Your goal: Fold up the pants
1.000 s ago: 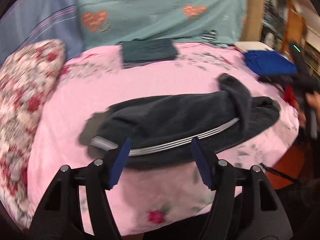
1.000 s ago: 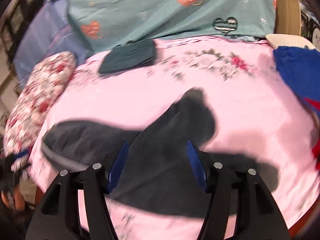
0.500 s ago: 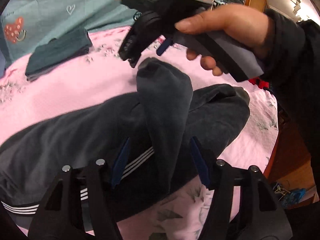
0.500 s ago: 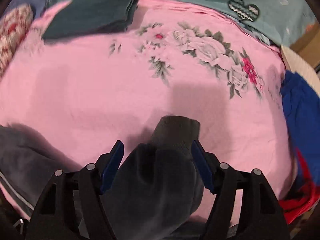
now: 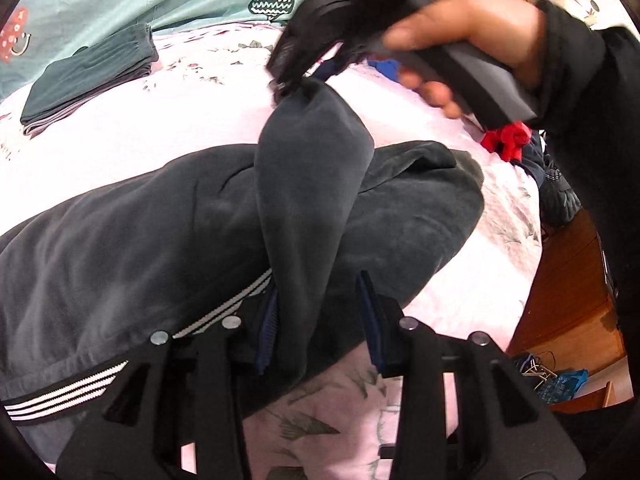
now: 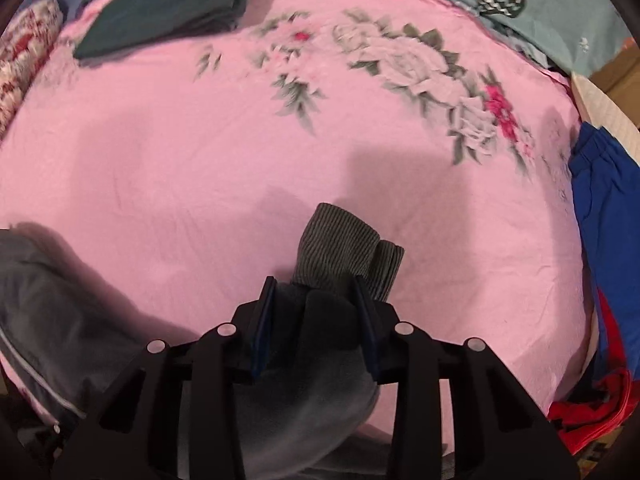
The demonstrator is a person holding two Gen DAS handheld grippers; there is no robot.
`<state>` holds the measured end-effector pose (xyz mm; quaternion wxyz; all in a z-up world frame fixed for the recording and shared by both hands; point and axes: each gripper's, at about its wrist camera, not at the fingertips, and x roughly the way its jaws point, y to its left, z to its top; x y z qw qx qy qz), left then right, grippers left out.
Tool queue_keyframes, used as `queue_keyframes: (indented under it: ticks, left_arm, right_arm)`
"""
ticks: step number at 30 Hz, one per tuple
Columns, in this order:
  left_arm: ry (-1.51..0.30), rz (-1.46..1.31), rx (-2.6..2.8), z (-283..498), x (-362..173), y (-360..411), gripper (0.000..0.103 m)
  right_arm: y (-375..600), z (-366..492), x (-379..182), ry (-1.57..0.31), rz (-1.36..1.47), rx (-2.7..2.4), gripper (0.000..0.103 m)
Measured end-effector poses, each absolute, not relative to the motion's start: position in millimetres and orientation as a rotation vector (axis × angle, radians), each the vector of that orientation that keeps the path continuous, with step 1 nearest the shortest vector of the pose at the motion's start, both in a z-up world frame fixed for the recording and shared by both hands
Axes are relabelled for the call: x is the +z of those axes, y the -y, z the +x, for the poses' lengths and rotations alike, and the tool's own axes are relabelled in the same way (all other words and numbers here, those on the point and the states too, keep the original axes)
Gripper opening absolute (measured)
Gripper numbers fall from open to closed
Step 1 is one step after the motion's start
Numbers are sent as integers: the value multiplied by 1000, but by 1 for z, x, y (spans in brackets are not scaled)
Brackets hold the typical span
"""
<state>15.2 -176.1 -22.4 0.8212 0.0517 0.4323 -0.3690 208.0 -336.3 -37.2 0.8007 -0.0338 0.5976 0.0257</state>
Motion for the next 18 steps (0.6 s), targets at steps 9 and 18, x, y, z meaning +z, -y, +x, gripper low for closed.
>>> queue_keyframes:
  ticks: [9, 18]
  left_arm:
    - [-879, 197, -849, -14, -6, 193, 36]
    - [-934, 250, -889, -26, -16, 208, 42]
  right_arm:
    - [414, 57, 40, -913, 293, 82, 34]
    - [448, -38, -49, -856, 535, 0, 37]
